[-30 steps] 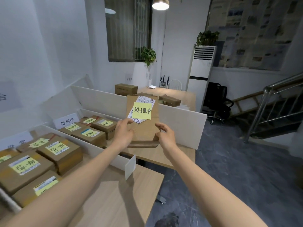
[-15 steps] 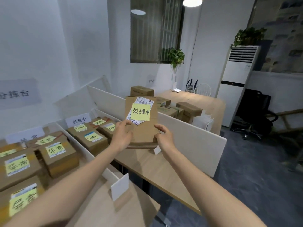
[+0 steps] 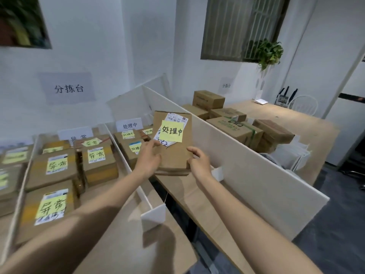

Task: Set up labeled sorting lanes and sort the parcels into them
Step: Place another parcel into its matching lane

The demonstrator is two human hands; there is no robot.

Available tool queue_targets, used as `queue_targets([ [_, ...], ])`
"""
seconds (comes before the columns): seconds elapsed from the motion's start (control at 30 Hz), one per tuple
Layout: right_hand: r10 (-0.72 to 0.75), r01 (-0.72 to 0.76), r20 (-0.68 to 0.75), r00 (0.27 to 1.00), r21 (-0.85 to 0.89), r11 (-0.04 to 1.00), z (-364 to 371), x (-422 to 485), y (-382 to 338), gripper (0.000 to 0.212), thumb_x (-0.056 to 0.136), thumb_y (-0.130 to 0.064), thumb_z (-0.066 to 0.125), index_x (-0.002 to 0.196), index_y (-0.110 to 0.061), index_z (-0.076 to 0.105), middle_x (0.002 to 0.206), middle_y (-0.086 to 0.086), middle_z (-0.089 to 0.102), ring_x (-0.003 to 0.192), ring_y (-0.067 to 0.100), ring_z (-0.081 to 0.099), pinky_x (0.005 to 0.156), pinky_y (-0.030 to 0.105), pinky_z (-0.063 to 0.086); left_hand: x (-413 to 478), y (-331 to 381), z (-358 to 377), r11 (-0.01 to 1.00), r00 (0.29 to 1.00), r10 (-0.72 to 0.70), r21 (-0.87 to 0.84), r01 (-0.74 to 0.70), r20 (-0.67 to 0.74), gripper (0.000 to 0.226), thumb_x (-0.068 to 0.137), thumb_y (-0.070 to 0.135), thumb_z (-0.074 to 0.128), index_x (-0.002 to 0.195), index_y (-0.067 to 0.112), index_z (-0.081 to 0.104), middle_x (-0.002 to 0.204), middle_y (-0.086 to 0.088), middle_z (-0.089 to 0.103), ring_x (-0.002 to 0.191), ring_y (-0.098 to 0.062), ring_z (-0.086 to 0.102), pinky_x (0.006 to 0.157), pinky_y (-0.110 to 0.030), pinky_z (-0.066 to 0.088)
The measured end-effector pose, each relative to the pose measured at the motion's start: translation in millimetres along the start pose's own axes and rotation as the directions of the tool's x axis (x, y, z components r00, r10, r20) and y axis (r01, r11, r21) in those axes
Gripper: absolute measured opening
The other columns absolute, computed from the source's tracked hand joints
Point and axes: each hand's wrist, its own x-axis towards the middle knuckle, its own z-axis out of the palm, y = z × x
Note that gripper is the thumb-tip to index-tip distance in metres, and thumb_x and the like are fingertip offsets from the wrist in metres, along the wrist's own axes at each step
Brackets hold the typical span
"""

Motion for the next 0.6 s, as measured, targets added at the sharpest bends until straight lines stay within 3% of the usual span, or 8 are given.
queue_targets([
  [0.2, 0.013, -0.012, 0.074, 0.997, -0.019, 1.0, 20, 31, 12, 0.048, 0.085, 0.012, 0.041, 0.117, -0.019, 0.061, 0.116, -0.001, 0.058, 0.103, 0.014, 0.054, 0.07, 0.017, 0.048, 31, -28, 9, 0.997, 0.997, -0.075, 0.034, 0.076, -0.033, 0.043, 0.086, -0.004, 0.05, 0.125, 0.013, 0.051, 0.133, -0.01, 0.042, 0.116, -0.028, 0.049, 0.086, -0.025, 0.037],
  [0.33, 0.019, -0.015, 0.088, 0.996, -0.044, 0.999, 34, 63, 17, 0.047, 0.086, 0.011, 0.042, 0.117, -0.02, 0.061, 0.119, 0.0, 0.057, 0.104, 0.015, 0.054, 0.073, 0.02, 0.05, 56, -44, 18, 0.995, 0.994, -0.102, 0.005, 0.102, -0.045, 0.043, 0.087, -0.005, 0.049, 0.126, 0.013, 0.05, 0.135, -0.01, 0.041, 0.121, -0.025, 0.045, 0.089, -0.024, 0.035],
  [0.43, 0.038, -0.029, 0.11, 0.993, -0.083, 0.996, 46, 88, 19, 0.046, 0.088, 0.009, 0.042, 0.118, -0.021, 0.06, 0.118, -0.001, 0.055, 0.103, 0.015, 0.053, 0.067, 0.019, 0.049, 73, -57, 21, 0.993, 0.992, -0.121, -0.014, 0.121, -0.038, 0.044, 0.088, -0.003, 0.048, 0.128, 0.015, 0.048, 0.139, -0.008, 0.04, 0.125, -0.022, 0.043, 0.096, -0.026, 0.037],
  [0.6, 0.048, -0.033, 0.153, 0.987, -0.099, 0.995, 69, 125, 31, 0.049, 0.084, 0.011, 0.041, 0.109, -0.027, 0.06, 0.122, 0.0, 0.057, 0.109, 0.017, 0.056, 0.086, 0.032, 0.055, 102, -76, 24, 0.983, 0.981, -0.182, 0.007, 0.183, -0.065, 0.041, 0.088, 0.0, 0.05, 0.126, 0.016, 0.049, 0.136, -0.007, 0.042, 0.122, -0.022, 0.043, 0.092, -0.025, 0.035],
])
